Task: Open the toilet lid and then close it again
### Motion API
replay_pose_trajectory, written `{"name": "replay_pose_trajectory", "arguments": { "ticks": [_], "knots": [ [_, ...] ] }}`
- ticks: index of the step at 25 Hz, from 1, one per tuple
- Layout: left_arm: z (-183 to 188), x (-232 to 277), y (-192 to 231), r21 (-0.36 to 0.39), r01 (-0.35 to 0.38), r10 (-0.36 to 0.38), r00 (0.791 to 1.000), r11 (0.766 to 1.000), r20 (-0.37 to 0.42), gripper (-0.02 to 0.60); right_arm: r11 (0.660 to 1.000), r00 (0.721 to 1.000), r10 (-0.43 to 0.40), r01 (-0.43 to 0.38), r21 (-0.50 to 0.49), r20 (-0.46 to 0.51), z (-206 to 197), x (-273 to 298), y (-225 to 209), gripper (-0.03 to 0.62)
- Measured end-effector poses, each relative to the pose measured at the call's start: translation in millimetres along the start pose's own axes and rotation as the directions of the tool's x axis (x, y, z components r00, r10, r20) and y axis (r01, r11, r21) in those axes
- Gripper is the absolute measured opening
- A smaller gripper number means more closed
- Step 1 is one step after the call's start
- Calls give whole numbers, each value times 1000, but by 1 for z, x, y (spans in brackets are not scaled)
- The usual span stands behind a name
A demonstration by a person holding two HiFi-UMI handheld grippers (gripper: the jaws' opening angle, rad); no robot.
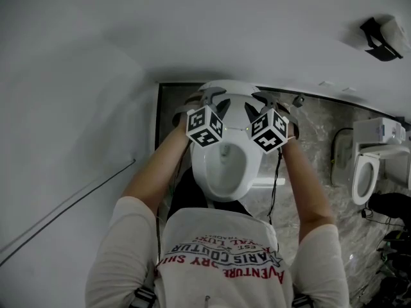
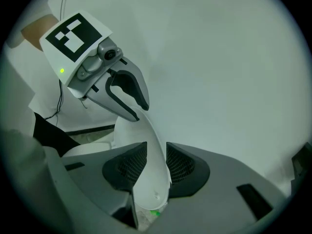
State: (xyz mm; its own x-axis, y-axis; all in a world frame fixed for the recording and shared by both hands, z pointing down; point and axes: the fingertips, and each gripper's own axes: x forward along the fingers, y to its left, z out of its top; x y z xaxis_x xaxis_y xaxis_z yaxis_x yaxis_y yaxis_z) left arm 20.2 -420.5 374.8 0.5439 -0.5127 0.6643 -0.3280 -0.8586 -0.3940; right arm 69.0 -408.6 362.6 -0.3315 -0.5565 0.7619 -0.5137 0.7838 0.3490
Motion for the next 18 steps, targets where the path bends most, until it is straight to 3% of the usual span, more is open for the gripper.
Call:
{"name": "replay_pose_trajectory", "arguments": {
  "ticks": [7, 11, 18],
  "knots": [
    [-5, 12, -3, 114, -10, 10, 1000, 993, 2, 103, 1000, 998, -8, 7, -25, -64, -18, 17, -6, 83],
    [-9, 13, 0, 102, -9, 7, 1000, 995, 20, 54, 997, 997, -26, 21, -76, -71, -19, 19, -3, 80],
    [-7, 0, -14, 92, 17, -20, 999, 996, 28, 49, 990, 998, -23, 14, -137, -64, -23, 6, 8, 44]
  ]
}}
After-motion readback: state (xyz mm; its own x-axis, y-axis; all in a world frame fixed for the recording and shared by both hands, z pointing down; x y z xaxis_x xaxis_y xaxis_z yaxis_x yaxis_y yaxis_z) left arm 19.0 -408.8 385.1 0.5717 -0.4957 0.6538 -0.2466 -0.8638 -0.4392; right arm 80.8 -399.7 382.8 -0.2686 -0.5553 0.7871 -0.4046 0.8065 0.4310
